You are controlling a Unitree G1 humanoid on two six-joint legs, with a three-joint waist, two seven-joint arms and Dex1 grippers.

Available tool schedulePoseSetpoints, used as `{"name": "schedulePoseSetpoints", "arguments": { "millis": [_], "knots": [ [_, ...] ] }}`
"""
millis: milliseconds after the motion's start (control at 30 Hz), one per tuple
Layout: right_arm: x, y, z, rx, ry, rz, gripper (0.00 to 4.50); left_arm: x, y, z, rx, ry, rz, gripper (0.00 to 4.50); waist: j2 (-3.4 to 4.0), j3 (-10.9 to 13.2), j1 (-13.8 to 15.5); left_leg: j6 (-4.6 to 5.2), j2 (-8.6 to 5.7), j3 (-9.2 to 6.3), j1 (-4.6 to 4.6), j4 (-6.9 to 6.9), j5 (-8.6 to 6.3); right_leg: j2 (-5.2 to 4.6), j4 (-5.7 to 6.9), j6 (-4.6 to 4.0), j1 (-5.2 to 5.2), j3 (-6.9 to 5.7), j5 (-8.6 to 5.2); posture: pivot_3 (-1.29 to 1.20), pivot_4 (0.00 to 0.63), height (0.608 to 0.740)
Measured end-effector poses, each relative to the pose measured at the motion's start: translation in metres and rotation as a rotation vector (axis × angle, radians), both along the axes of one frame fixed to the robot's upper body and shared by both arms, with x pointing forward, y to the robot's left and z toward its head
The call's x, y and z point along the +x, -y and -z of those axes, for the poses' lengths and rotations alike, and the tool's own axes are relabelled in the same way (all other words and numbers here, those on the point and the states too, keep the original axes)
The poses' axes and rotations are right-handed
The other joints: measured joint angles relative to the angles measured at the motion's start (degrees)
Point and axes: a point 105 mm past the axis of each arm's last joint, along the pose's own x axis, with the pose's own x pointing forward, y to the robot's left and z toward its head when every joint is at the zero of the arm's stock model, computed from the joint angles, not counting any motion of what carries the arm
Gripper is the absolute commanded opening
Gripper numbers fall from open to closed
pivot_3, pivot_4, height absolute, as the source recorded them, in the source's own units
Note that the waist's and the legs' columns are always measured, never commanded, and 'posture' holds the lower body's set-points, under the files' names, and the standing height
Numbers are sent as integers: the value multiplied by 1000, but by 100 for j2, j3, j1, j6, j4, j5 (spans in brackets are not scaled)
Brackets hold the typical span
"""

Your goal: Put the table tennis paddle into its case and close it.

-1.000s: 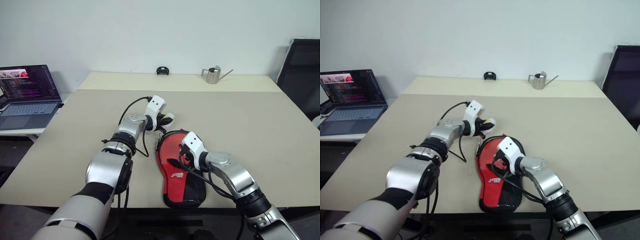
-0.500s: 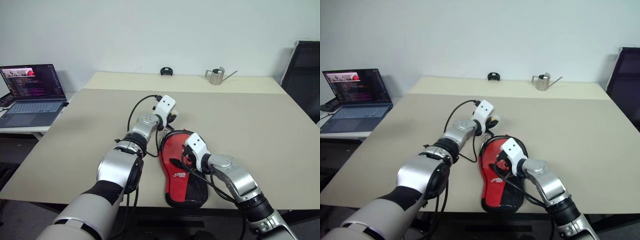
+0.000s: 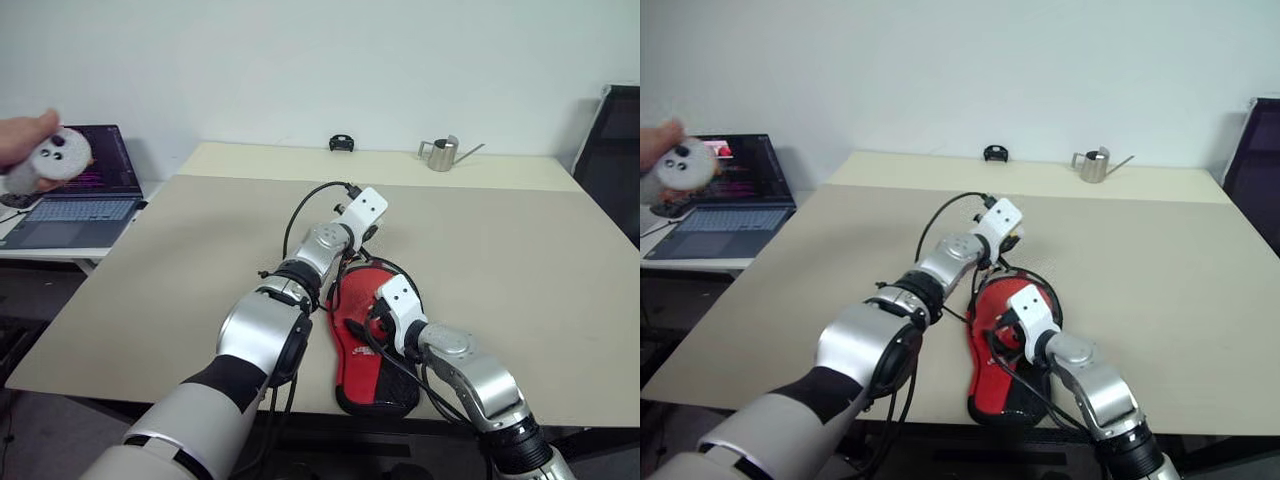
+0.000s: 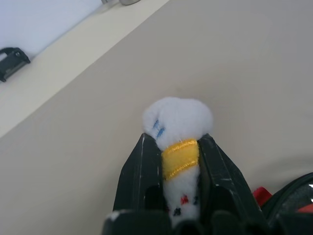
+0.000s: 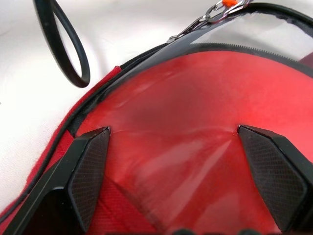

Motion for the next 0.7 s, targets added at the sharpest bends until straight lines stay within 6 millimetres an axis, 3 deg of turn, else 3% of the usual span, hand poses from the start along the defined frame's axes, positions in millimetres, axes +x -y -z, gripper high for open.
{"name": "schedulePoseSetpoints", "arguments": {
  "millis": [233,467,700],
  "knots": [
    [-3,-4,0,27,-2,35,4500,4,-1,-10,56,68,-32,458,0,0,0,0,0,-2,1,-1,0,1,-2,2,1,-1,0,0,150,740],
    [-5,-7,0,38,-4,41,4500,17,-44,-14,212,152,-135,457,0,0,-34,0,2,-3,2,-7,0,4,-8,2,-2,-1,0,0,150,740],
    [-14,-8,-1,43,-14,55,4500,16,-38,-12,218,174,-151,457,-1,0,-30,0,1,-4,-3,-14,-1,3,-28,3,-1,0,1,0,150,740]
  ]
}}
